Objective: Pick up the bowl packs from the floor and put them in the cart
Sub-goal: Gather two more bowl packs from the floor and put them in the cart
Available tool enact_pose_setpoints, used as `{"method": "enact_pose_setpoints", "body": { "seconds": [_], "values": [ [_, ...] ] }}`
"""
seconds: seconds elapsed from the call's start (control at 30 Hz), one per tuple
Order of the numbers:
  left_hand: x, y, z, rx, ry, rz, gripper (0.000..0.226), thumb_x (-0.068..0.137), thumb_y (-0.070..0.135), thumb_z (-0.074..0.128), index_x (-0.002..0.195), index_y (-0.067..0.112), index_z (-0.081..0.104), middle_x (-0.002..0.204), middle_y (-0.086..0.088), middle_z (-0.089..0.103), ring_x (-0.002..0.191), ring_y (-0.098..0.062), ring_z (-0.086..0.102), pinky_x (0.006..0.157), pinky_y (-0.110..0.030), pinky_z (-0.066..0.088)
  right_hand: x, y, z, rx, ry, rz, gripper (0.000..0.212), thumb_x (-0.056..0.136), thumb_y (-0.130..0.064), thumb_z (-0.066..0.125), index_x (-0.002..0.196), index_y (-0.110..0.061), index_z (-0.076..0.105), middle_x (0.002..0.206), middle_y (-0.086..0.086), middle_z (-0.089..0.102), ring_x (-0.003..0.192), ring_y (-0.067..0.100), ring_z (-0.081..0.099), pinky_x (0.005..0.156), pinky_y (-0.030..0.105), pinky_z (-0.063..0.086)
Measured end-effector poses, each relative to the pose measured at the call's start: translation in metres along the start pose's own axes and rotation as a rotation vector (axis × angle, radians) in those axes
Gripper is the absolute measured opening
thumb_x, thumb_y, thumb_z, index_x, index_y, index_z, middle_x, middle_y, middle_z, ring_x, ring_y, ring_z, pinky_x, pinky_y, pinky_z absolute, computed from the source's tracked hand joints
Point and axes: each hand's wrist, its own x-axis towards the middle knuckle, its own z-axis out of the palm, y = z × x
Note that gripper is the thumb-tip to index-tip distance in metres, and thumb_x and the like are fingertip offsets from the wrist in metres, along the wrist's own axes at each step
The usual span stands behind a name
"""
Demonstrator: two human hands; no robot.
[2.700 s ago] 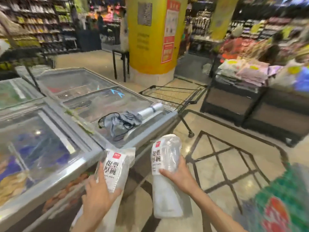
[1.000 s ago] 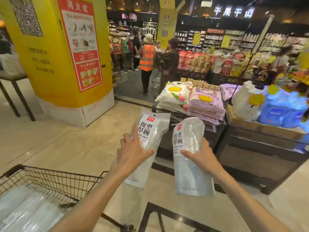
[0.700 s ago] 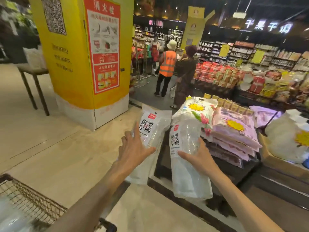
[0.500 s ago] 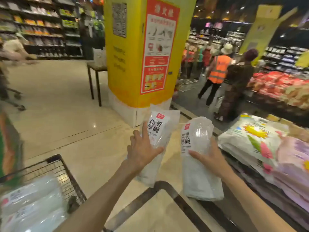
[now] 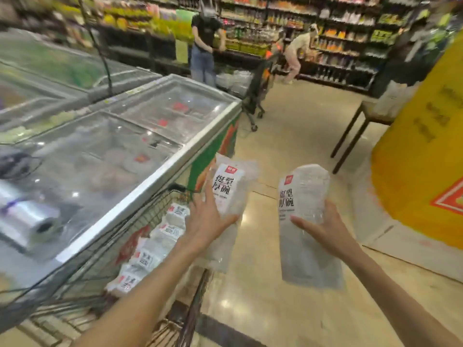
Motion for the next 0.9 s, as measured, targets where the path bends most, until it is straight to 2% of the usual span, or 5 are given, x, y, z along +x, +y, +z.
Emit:
{"method": "enact_pose_setpoints", "body": {
  "seconds": [0.17, 0.43, 0.57, 0.73, 0.9],
  "values": [
    [0.011, -0.049, -0.043, -0.038, 0.180, -0.274, 0.129, 0.072, 0.054, 0.084, 0.161, 0.030, -0.006, 0.149, -0.025, 0.033, 0.138, -0.045, 0.033, 0.112, -0.058, 0.033, 0.090, -0.031, 0.055, 0.050, -0.230, -0.131, 0.117, 0.054, -0.079, 0.085, 0.148, -0.026, 0.037, 0.134, -0.001, 0.056, 0.120, 0.021, 0.060, 0.097, 0.048, 0.055],
    [0.002, -0.147, -0.076, -0.064, 0.387, -0.660, 0.127, 0.067, 0.061, 0.084, 0.158, 0.033, 0.000, 0.145, -0.021, 0.034, 0.132, -0.045, 0.039, 0.102, -0.056, 0.042, 0.159, -0.109, 0.163, 0.138, -0.530, -0.374, 0.080, 0.074, -0.044, 0.091, 0.138, -0.034, 0.044, 0.121, -0.029, 0.052, 0.116, 0.009, 0.058, 0.099, 0.038, 0.052],
    [-0.002, -0.192, -0.071, -0.102, 0.439, -0.840, 0.129, 0.069, 0.055, 0.088, 0.159, 0.033, -0.001, 0.140, -0.024, 0.037, 0.125, -0.044, 0.044, 0.097, -0.053, 0.045, 0.190, -0.137, 0.223, 0.141, -0.687, -0.440, 0.081, 0.072, -0.048, 0.093, 0.138, -0.040, 0.047, 0.129, -0.016, 0.062, 0.116, 0.007, 0.064, 0.097, 0.044, 0.057],
    [-0.008, -0.225, -0.044, -0.138, 0.512, -1.031, 0.136, 0.065, 0.059, 0.088, 0.159, 0.037, -0.009, 0.145, -0.024, 0.036, 0.127, -0.042, 0.046, 0.096, -0.054, 0.047, 0.211, -0.155, 0.281, 0.103, -0.877, -0.458, 0.074, 0.073, -0.048, 0.092, 0.132, -0.051, 0.047, 0.126, -0.018, 0.062, 0.112, 0.007, 0.066, 0.095, 0.045, 0.059],
    [0.000, -0.255, -0.003, -0.125, 0.572, -1.164, 0.147, 0.062, 0.060, 0.089, 0.153, 0.046, -0.026, 0.146, -0.022, 0.040, 0.127, -0.044, 0.045, 0.096, -0.061, 0.046, 0.226, -0.162, 0.341, 0.057, -1.074, -0.481, 0.067, 0.079, -0.044, 0.088, 0.122, -0.064, 0.040, 0.121, -0.030, 0.062, 0.108, 0.000, 0.067, 0.088, 0.030, 0.057]
  ]
}}
